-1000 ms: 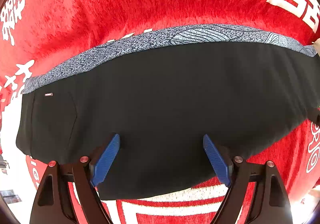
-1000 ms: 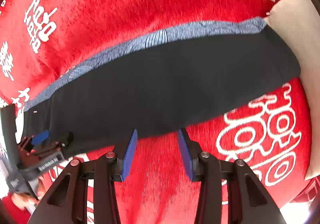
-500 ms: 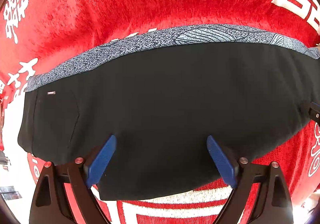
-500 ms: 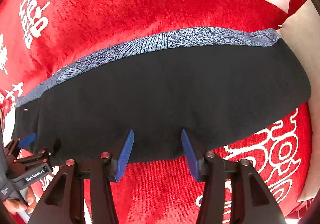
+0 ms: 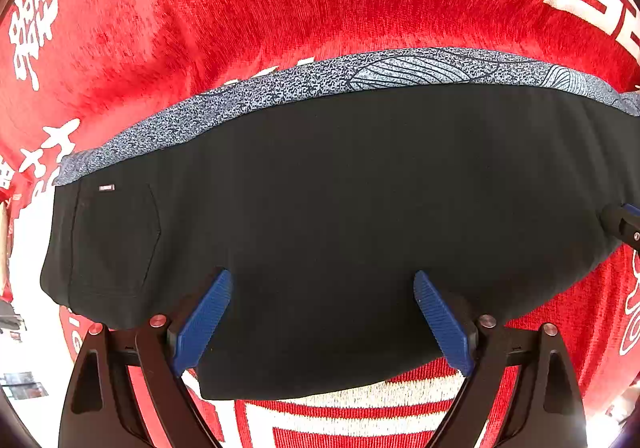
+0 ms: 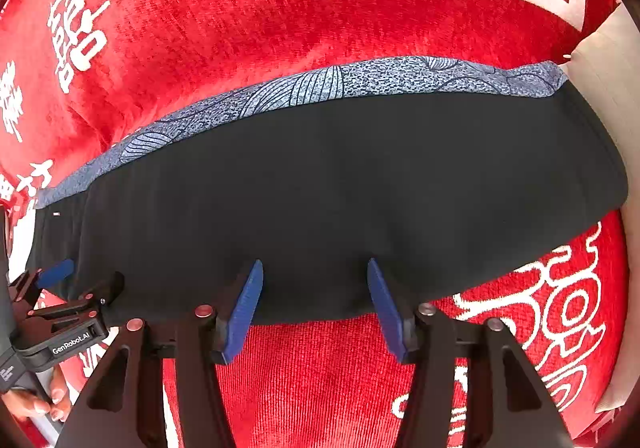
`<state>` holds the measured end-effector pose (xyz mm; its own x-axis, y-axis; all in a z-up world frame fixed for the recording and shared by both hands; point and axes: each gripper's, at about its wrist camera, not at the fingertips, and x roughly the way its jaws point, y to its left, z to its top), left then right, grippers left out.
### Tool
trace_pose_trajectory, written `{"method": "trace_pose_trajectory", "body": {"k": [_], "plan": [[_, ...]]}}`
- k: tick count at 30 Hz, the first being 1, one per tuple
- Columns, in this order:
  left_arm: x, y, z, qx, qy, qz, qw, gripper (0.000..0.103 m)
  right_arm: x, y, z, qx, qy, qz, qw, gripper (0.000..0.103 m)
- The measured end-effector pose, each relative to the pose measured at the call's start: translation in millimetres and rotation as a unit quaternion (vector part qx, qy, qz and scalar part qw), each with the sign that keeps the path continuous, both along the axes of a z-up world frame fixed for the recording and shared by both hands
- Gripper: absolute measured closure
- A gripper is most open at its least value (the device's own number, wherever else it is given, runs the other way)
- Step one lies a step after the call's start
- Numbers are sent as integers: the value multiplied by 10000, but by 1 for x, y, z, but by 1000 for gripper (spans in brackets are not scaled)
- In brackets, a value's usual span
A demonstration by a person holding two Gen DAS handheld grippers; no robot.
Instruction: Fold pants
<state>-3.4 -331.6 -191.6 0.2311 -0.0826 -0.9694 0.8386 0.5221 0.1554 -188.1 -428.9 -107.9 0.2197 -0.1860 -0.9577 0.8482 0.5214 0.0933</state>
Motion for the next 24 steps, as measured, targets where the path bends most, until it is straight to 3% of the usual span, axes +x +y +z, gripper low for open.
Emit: {"method": "trace_pose_trajectory", "body": {"k": [15, 24], "plan": [[-7, -10, 5, 250, -158, -24, 9996, 10, 3, 0, -2, -3, -28, 59, 10000, 41], [-4, -19, 12, 295, -56, -40, 9995, 10, 3, -1, -2, 40, -98, 45, 9999, 39]]}}
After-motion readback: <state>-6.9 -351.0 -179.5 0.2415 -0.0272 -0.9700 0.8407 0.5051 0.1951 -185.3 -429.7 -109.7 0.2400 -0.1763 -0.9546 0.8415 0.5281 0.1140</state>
